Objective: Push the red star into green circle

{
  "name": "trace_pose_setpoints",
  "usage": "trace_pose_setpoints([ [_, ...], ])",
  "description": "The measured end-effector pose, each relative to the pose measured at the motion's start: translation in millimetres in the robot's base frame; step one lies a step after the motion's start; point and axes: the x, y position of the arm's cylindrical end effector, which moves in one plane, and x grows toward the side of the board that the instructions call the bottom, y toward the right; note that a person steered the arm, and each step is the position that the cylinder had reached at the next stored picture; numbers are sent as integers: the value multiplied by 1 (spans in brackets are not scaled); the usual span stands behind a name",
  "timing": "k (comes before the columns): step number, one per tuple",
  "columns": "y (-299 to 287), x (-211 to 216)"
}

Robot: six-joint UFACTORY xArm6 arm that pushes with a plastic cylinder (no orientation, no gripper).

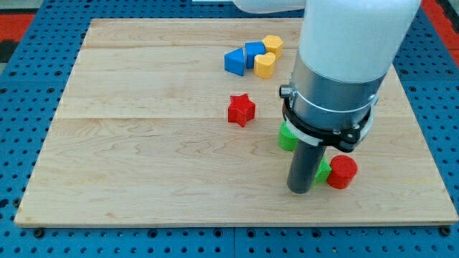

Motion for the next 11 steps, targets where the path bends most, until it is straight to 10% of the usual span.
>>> trace_pose_setpoints([
  [2,-66,-8],
  [4,28,-7],
  [5,-59,-4],
  [8,-183,-165],
  [11,-43,-80],
])
